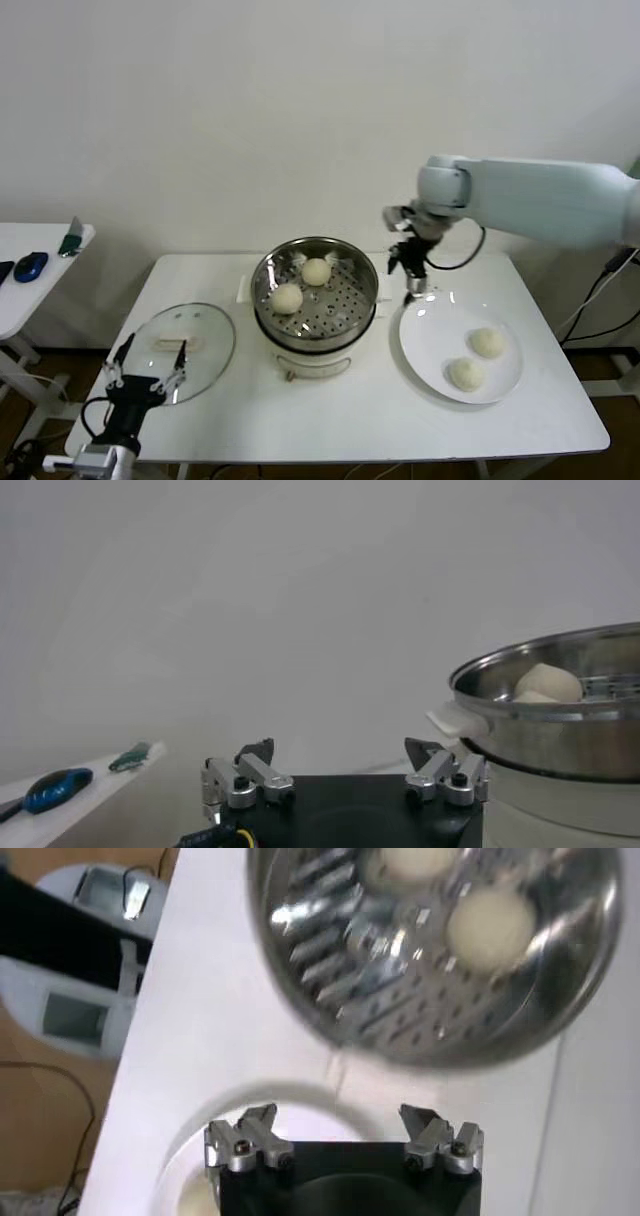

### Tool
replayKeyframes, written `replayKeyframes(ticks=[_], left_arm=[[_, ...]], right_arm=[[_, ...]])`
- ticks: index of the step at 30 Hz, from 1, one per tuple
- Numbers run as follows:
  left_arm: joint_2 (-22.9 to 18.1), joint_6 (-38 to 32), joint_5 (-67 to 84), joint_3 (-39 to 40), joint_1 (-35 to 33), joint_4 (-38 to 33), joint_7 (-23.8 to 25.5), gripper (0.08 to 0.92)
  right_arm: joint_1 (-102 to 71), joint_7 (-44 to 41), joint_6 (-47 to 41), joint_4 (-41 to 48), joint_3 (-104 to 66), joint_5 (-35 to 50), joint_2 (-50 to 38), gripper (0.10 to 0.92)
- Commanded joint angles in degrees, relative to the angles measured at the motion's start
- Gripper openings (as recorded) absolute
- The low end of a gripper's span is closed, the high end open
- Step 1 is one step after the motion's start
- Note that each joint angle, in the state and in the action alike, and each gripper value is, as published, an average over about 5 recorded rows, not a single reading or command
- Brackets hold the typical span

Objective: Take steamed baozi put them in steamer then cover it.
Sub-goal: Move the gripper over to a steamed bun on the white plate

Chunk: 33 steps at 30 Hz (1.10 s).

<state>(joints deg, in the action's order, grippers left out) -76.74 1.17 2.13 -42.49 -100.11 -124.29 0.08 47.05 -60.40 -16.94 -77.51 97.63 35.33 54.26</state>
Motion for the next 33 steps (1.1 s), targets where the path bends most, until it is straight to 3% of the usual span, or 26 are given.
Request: replayKeyframes(ticks=[1,12,33], left_arm=[[-0.5,0.3,-0.2,-0.3,-0.1,0.0,0.0,0.823],[-1.4,1.2,0.4,-0.1,-0.1,-0.1,-0.4,0.823],[-1.4,1.1,0.6,-0.3,0.7,1.8,-0.1,0.823]], right_arm=[[-4.3,-0.3,0.5,-8.0,0.1,-13.3,-17.0,0.823],[-18.8,0.1,0.9,-4.2,-7.0,-20.0,-21.6,0.823],[-28.5,0.9,1.5,3.2,-13.4,-22.4,-14.5,0.823]])
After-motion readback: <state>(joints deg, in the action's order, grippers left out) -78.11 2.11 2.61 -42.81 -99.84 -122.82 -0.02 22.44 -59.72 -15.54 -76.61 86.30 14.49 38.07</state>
